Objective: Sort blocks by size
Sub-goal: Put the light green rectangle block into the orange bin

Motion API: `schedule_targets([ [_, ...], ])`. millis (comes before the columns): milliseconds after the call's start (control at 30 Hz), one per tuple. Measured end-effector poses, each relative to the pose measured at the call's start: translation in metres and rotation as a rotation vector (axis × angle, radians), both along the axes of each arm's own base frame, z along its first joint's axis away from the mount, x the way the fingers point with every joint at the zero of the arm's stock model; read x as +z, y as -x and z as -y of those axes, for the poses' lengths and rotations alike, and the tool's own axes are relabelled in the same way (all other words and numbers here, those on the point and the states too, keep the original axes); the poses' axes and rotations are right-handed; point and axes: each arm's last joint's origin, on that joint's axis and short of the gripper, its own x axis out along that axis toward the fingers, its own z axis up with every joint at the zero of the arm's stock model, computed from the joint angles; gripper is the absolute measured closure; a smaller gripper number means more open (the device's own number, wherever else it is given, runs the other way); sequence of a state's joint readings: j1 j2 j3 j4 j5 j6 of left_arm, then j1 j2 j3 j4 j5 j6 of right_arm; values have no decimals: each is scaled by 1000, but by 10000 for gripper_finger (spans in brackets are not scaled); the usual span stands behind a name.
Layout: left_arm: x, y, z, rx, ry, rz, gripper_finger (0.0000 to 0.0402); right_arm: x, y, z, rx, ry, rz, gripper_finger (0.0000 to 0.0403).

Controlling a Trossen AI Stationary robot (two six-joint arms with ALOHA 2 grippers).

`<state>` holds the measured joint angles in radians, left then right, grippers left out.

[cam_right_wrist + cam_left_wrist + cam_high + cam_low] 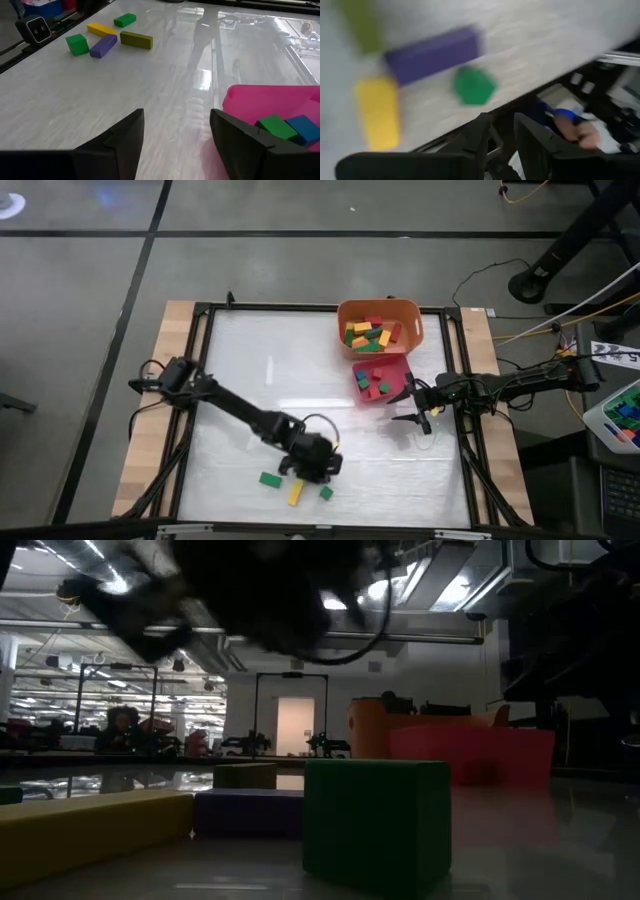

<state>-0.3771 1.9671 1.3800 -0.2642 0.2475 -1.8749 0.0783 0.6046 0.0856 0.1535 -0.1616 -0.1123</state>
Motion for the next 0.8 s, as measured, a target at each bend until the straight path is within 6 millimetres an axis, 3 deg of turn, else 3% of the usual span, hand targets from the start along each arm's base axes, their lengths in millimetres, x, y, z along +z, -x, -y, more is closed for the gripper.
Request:
schedule_targets([
  [200,-7,21,26,64,-33,-143,322,0,0,0,-1,-1,-5,175],
  [400,-8,28,38,104,-141,-83,308,-1,0,0,-1,-1,-10,175],
  [633,-12,28,37,30,-248,-38,262,-2,1,0,-1,0,-27,175],
  [800,-18,27,24,-3,-318,-85,222,-3,1,0,-1,0,-32,175],
])
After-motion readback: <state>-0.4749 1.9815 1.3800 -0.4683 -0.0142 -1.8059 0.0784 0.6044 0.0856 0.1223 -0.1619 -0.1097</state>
